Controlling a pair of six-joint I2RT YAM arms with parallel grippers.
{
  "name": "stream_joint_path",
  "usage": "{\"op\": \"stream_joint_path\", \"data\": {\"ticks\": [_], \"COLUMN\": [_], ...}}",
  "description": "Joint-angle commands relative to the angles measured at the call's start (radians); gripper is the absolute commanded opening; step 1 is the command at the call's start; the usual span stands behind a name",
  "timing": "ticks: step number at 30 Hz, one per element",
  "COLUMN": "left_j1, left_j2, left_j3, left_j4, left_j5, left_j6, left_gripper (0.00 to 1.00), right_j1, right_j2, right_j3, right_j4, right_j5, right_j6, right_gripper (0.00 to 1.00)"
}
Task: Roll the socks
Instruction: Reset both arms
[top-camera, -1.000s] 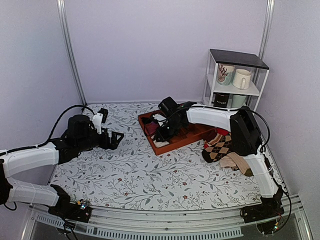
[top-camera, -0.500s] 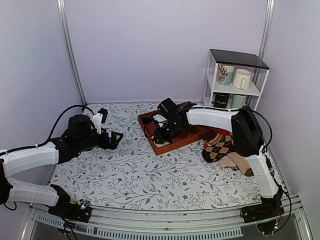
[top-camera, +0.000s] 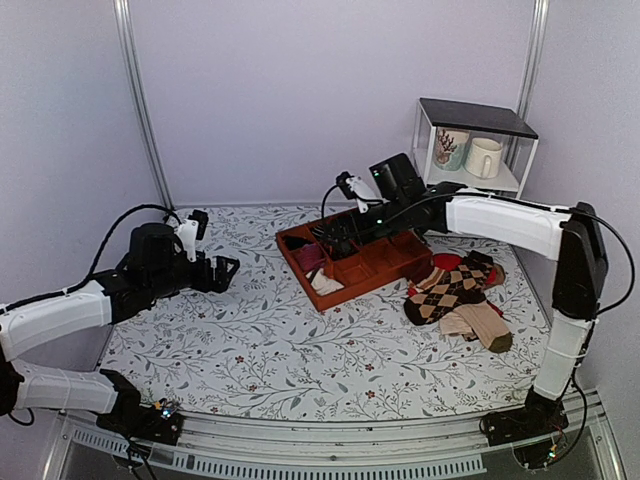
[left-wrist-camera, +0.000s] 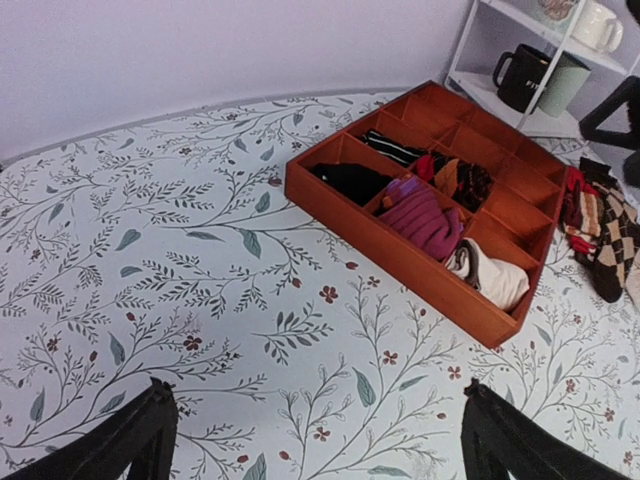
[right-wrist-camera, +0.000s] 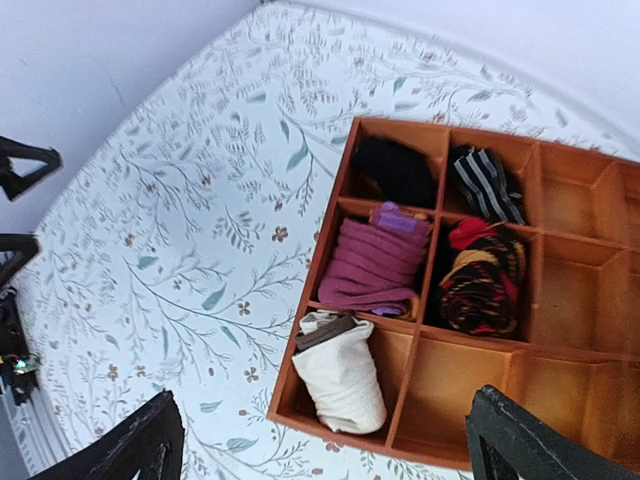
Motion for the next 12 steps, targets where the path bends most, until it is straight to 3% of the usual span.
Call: {"op": "stream_joint_path", "data": {"ticks": [1,6,12], "left_j1": [0.031,0.044,0.049], "left_j2": [-0.034,-0.036,-0.037], "left_j3": [0.015,0.012,-0.005], "left_j4": [-0.038,-0.045,0.002], "left_j5": [-0.012,-0.031,-0.03], "left_j6": [-0.007,0.0,0.003], "left_gripper": [1.0,0.99,1.0], "right_j1": [-0.031,-0.031,-0.03], "right_j2": [-0.135,-0.247,-0.315], "right_j3": [-0.133,-0.306,-0.393], "right_j4": [0.071,0.152,0.16], "right_j5": [0.01,0.154,0.227], "right_j6": [0.061,0.107,0.067], "right_gripper": [1.0,1.0,1.0]}}
